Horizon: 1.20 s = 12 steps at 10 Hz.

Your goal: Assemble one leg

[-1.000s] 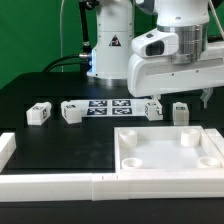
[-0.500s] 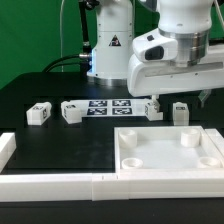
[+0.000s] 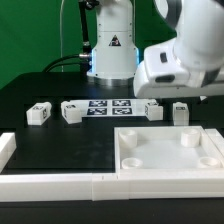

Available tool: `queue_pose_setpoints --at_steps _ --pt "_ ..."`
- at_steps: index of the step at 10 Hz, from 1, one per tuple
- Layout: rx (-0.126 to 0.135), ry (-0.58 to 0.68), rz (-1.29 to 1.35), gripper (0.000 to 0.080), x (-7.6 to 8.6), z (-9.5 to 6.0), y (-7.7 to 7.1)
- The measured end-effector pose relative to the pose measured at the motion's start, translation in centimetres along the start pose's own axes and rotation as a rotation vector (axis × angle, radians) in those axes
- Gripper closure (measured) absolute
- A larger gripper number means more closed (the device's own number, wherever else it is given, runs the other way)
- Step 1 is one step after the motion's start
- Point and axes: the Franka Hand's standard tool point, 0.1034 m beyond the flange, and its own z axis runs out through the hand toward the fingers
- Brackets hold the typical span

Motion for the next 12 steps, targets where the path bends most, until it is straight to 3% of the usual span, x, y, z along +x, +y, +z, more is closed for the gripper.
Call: queue_pose_setpoints --at_steps 2,5,10,12 --pt "-0.007 -0.141 -0.009 0.0151 0.1 0.3 -0.3" --pt "-0.013 -0.147 -0.017 0.0151 0.3 0.7 -0.8" --pt "-0.013 -0.14 -0.015 0.0151 0.6 3.5 -0.7" --pt "-0.014 -0.142 -0.017 0.0176 0.6 3.6 -0.8"
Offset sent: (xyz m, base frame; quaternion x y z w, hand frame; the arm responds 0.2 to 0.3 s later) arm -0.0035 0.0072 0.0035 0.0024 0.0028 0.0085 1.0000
